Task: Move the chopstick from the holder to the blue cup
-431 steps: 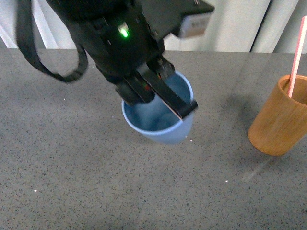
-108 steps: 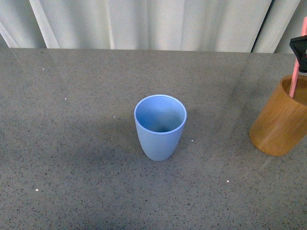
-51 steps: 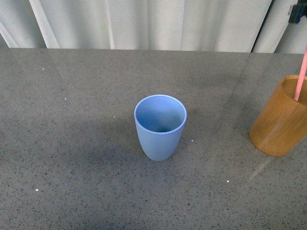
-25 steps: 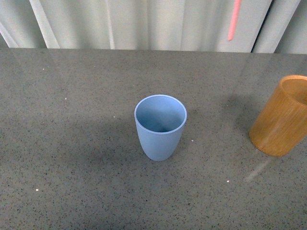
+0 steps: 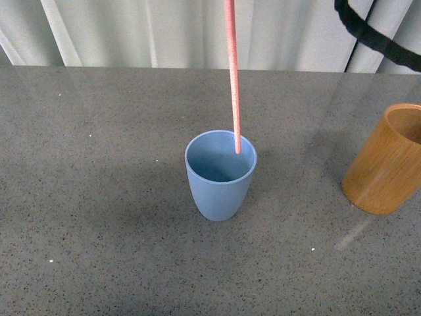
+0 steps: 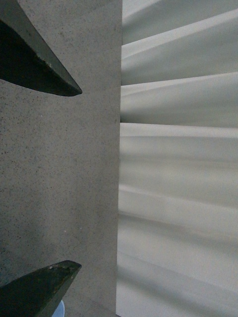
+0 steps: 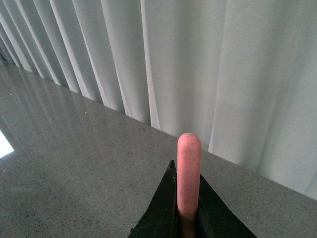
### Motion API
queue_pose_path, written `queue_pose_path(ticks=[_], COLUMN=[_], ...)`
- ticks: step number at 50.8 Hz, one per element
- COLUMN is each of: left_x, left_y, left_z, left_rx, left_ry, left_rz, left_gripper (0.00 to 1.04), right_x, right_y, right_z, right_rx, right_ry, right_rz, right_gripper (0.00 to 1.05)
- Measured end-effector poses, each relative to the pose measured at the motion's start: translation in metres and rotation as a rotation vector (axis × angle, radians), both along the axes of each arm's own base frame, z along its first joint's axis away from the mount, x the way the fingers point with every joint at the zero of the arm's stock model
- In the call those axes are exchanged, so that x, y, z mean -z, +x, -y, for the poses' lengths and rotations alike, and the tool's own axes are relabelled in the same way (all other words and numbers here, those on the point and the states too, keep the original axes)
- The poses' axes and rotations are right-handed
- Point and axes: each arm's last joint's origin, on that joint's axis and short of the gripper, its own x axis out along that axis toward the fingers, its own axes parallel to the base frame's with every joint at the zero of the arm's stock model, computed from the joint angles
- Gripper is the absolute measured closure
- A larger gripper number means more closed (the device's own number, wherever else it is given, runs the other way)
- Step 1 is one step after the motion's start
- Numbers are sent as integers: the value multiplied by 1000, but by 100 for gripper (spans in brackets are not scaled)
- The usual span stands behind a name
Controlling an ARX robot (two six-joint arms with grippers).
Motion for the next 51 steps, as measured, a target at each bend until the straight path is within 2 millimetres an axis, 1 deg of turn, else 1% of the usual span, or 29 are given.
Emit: queue_pose_path(ticks=[16, 23, 33, 38, 43, 44, 45, 51], left_x=[0, 0, 0, 0, 0, 0, 0, 0], left_y=[0, 0, 0, 0, 0, 0, 0, 0], left_z=[0, 0, 0, 0, 0, 0, 0, 0], left_rx=[0, 0, 0, 0, 0, 0, 0, 0], left_ry=[0, 0, 0, 0, 0, 0, 0, 0], left_rz=[0, 0, 0, 0, 0, 0, 0, 0], left_gripper=[7, 7, 7, 7, 7, 7, 7, 7], right_x=[28, 44, 56, 60, 60, 59, 60, 59], right_y=[5, 8, 11, 13, 13, 13, 13, 12], right_z=[-12, -14, -14, -13, -12, -12, -12, -10], right_rx=[-42, -43, -31, -15, 1, 7, 7, 24], right_ry=[-14, -31, -45, -51, -49, -48, -48, -46], right_rz=[-42, -68, -84, -90, -85, -86, -86, -96], right_gripper=[103, 103, 103, 103, 89, 84, 82, 56])
